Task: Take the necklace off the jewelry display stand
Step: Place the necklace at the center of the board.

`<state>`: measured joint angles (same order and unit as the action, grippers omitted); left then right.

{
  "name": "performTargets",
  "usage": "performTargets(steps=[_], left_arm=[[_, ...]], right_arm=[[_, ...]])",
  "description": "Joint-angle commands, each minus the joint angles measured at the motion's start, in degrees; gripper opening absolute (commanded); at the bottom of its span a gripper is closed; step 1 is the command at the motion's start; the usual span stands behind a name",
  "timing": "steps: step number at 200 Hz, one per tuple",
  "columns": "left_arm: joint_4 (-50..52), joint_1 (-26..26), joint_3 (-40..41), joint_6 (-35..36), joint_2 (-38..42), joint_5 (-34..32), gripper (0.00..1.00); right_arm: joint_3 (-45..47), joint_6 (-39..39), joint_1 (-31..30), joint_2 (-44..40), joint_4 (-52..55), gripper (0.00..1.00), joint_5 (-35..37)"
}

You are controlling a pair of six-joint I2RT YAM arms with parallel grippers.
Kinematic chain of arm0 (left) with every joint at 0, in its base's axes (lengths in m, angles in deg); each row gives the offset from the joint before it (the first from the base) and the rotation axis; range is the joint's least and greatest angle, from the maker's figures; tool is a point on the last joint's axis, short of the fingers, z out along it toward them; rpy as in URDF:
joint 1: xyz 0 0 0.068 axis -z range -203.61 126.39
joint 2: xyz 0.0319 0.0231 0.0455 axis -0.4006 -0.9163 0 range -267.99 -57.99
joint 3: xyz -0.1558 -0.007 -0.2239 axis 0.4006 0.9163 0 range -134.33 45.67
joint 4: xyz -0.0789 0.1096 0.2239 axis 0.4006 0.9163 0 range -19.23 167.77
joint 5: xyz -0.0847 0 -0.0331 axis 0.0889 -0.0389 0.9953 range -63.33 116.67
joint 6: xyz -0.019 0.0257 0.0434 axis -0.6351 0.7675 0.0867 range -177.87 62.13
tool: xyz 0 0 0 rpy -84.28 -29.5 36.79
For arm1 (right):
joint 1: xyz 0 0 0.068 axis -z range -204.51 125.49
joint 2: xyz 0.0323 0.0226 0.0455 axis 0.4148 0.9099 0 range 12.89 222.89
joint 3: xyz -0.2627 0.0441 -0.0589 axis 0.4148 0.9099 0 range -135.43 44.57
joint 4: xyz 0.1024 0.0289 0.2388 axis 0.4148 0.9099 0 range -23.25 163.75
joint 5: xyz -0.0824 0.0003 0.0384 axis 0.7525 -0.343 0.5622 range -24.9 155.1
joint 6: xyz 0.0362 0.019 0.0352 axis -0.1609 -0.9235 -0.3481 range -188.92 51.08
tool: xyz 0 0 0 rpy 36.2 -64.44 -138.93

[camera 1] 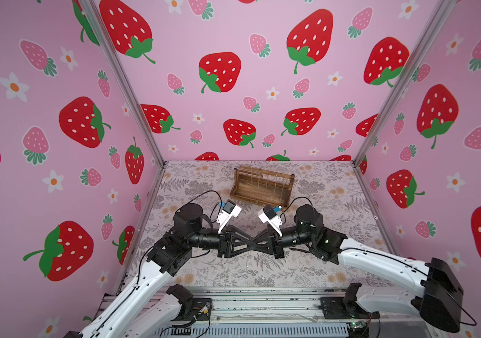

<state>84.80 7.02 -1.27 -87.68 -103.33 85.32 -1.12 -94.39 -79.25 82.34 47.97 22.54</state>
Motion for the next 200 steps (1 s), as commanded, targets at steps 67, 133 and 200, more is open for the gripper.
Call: performTargets(steps=[67,133,200], left_arm=[[31.0,-0.4,-7.5,9.6,4.5,-34.8,0.49],[34.2,-0.4,-6.3,9.4,11.5,-40.6,0.48],[35.4,-0.4,-5.1,7.0,17.4,-40.2,0.48]], right_arm=[[0.2,1.5,-2.6,-1.9,6.8,0.00,7.6],[-1.2,-2.9,-6.3,0.5,11.5,0.00,20.3],[-2.7,-6.8,-9.7,5.9,12.4,0.00,27.2]])
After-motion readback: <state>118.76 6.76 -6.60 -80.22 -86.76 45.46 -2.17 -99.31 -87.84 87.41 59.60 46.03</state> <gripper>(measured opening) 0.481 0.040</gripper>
